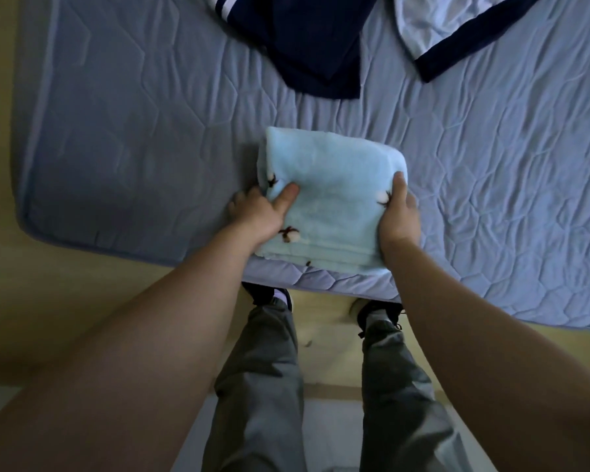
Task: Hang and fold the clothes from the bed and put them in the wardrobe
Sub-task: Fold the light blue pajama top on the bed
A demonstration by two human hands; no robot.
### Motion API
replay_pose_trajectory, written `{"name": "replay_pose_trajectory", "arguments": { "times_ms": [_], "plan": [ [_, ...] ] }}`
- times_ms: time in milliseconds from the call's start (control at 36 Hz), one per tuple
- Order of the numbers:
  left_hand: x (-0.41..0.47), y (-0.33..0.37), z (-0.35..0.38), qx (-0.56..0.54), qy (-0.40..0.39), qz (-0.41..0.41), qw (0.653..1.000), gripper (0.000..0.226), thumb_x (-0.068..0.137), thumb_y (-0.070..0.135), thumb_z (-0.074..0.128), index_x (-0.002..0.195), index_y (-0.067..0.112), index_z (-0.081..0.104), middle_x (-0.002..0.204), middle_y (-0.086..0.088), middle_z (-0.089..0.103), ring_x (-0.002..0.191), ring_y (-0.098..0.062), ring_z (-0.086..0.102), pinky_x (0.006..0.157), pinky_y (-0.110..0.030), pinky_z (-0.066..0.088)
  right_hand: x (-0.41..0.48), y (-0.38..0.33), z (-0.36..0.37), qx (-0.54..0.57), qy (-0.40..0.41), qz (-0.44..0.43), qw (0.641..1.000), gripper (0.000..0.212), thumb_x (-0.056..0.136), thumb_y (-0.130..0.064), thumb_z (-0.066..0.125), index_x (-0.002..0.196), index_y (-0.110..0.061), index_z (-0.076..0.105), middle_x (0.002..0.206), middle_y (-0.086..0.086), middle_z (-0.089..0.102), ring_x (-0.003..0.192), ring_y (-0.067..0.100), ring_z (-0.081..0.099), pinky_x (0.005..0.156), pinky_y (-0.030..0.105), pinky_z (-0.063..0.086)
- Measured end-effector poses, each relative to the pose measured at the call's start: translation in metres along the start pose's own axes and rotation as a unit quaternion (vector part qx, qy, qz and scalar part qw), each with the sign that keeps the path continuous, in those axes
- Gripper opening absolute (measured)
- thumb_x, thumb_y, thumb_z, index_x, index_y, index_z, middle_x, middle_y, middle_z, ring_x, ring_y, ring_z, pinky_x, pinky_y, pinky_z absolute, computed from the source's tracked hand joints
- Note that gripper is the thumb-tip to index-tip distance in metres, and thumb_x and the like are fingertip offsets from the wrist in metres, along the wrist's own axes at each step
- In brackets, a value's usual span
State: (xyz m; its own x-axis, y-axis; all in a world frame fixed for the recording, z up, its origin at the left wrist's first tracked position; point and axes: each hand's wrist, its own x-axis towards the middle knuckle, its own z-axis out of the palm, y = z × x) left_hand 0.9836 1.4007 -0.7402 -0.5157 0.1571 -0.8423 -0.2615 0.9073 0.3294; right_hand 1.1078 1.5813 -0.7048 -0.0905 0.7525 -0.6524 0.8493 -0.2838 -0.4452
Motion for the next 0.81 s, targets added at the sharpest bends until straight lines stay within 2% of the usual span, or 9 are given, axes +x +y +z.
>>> {"name": "replay_pose_trajectory", "arguments": {
  "times_ms": [111,167,250,389,472,583,667,750,806],
  "plan": [
    [0.002,0.005,0.005,-0.051,-0.029,0.021,0.998,0.097,0.079,0.08,0.052,0.143,0.007,0.045,0.145,-0.018,0.049,0.134,-0.034,0.046,0.113,-0.041,0.036,0.016,0.008,-0.005,0.002,-0.004,0.002,1.0,0.065,0.093,-0.071,0.034,0.131,-0.025,0.06,0.101,-0.015,0.059,0.108,0.015,0.053,0.093,0.03,0.034],
    [0.0,0.006,0.008,-0.12,-0.046,0.008,0.992,0.101,0.071,0.08,0.06,0.138,0.006,0.046,0.141,-0.011,0.055,0.127,-0.029,0.054,0.104,-0.034,0.044,0.024,0.01,-0.007,0.003,-0.011,0.003,1.0,0.072,0.088,-0.074,0.033,0.129,-0.023,0.062,0.111,-0.004,0.066,0.113,0.022,0.057,0.1,0.036,0.041],
    [0.0,0.006,0.017,-0.13,-0.038,-0.015,0.991,0.106,0.067,0.082,0.064,0.135,0.005,0.04,0.138,-0.01,0.054,0.122,-0.028,0.055,0.089,-0.027,0.039,0.036,0.015,-0.004,-0.006,-0.006,-0.004,1.0,0.072,0.092,-0.071,0.03,0.132,-0.02,0.061,0.13,0.009,0.064,0.122,0.03,0.056,0.107,0.043,0.04],
    [0.01,0.013,0.028,-0.151,-0.083,0.01,0.985,0.103,0.062,0.084,0.06,0.137,0.014,0.054,0.135,-0.002,0.062,0.122,-0.023,0.059,0.105,-0.035,0.047,0.059,0.028,0.003,-0.026,0.022,-0.017,0.999,0.067,0.1,-0.065,0.025,0.139,-0.02,0.057,0.139,0.014,0.058,0.129,0.033,0.051,0.103,0.036,0.035],
    [0.014,0.012,0.037,-0.164,-0.085,0.047,0.982,0.076,0.077,0.074,0.062,0.131,0.021,0.062,0.132,0.002,0.065,0.121,-0.02,0.06,0.099,-0.026,0.045,0.069,0.032,0.003,-0.026,0.028,-0.014,0.999,0.067,0.1,-0.066,0.026,0.138,-0.022,0.059,0.138,0.015,0.058,0.128,0.034,0.051,0.106,0.04,0.035],
    [-0.001,0.021,0.03,-0.2,-0.1,0.024,0.974,0.089,0.064,0.081,0.056,0.13,0.023,0.063,0.13,0.002,0.066,0.117,-0.02,0.062,0.105,-0.035,0.047,0.063,0.023,-0.004,-0.039,-0.003,0.002,0.999,0.07,0.097,-0.07,0.025,0.142,-0.025,0.054,0.14,0.013,0.057,0.128,0.032,0.051,0.104,0.037,0.034],
    [-0.03,0.03,0.012,-0.242,-0.104,0.001,0.965,0.087,0.062,0.079,0.061,0.125,0.019,0.066,0.12,-0.002,0.07,0.108,-0.023,0.067,0.099,-0.04,0.053,0.035,-0.003,-0.025,0.0,-0.049,0.059,0.997,0.079,0.085,-0.079,0.035,0.136,-0.024,0.06,0.135,0.007,0.061,0.118,0.024,0.055,0.105,0.037,0.038],
    [-0.085,0.042,-0.026,-0.228,-0.087,0.01,0.97,0.067,0.074,0.077,0.064,0.114,0.023,0.068,0.108,0.005,0.072,0.106,-0.02,0.069,0.086,-0.03,0.057,-0.016,-0.033,-0.065,0.023,-0.098,0.085,0.991,0.068,0.073,-0.082,0.044,0.116,-0.035,0.065,0.115,-0.001,0.069,0.106,0.023,0.062,0.104,0.044,0.044],
    [-0.134,0.049,-0.06,-0.199,-0.065,0.039,0.977,0.068,0.077,0.078,0.06,0.121,0.027,0.066,0.117,0.007,0.07,0.113,-0.017,0.065,0.096,-0.032,0.052,-0.058,-0.055,-0.095,0.032,-0.131,0.081,0.988,0.062,0.067,-0.084,0.045,0.102,-0.038,0.064,0.106,-0.004,0.068,0.102,0.022,0.063,0.104,0.046,0.045]
  ]
}}
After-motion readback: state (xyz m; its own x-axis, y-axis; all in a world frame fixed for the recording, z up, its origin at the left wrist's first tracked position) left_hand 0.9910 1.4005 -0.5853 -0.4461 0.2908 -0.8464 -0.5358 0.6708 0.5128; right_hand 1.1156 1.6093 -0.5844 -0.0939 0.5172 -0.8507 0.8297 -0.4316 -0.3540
